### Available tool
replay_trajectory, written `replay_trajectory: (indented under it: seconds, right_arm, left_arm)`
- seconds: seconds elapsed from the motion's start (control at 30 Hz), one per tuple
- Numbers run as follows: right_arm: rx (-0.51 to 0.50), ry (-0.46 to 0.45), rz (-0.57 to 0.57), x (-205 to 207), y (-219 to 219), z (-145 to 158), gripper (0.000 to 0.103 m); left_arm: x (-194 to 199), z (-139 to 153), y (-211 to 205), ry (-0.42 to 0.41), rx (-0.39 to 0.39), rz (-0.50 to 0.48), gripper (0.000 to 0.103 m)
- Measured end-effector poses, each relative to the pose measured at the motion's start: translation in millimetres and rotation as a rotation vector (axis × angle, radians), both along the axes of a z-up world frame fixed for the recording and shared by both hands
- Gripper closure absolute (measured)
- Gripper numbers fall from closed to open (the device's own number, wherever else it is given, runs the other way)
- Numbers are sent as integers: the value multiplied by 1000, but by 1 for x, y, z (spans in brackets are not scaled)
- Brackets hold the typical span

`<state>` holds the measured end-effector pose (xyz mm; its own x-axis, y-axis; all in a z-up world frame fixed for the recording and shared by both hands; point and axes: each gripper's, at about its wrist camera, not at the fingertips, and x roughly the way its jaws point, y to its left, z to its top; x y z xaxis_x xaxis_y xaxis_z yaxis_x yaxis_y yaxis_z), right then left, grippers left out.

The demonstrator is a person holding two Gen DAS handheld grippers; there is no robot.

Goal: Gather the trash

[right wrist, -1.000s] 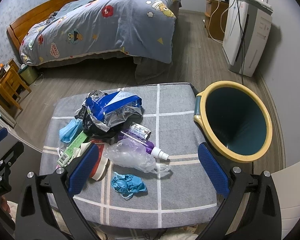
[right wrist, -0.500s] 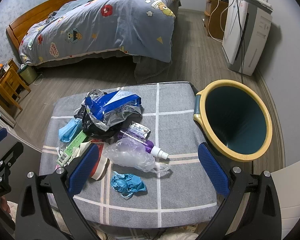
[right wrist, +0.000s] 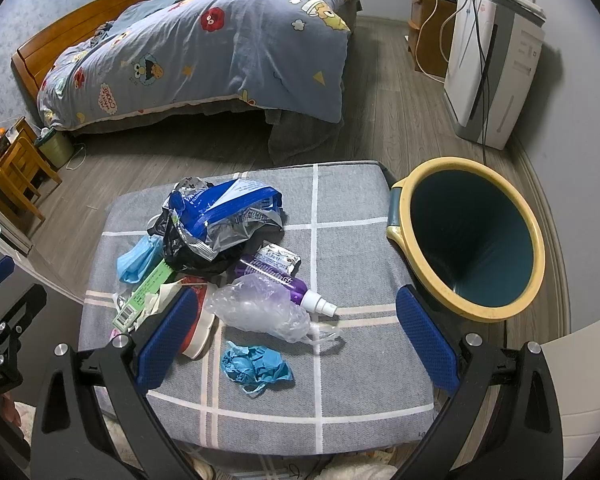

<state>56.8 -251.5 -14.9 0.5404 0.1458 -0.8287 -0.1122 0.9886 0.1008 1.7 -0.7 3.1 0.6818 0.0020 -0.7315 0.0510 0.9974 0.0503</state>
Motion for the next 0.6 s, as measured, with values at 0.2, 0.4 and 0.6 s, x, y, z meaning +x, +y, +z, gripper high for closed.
replay_trajectory:
  seconds: [0.2,0.4,0.6]
  right_arm:
    - [-3,2,0,-1,0,-1,6]
    - [-3,2,0,-1,1,-2,6]
    - [-6,4,0,-2,2,-3,6]
  left_arm:
    - [0,0,0,-1,1,-1,5]
    - [0,0,0,-1,0,-1,5]
    - [0,-1,-1,0,0,-1,5]
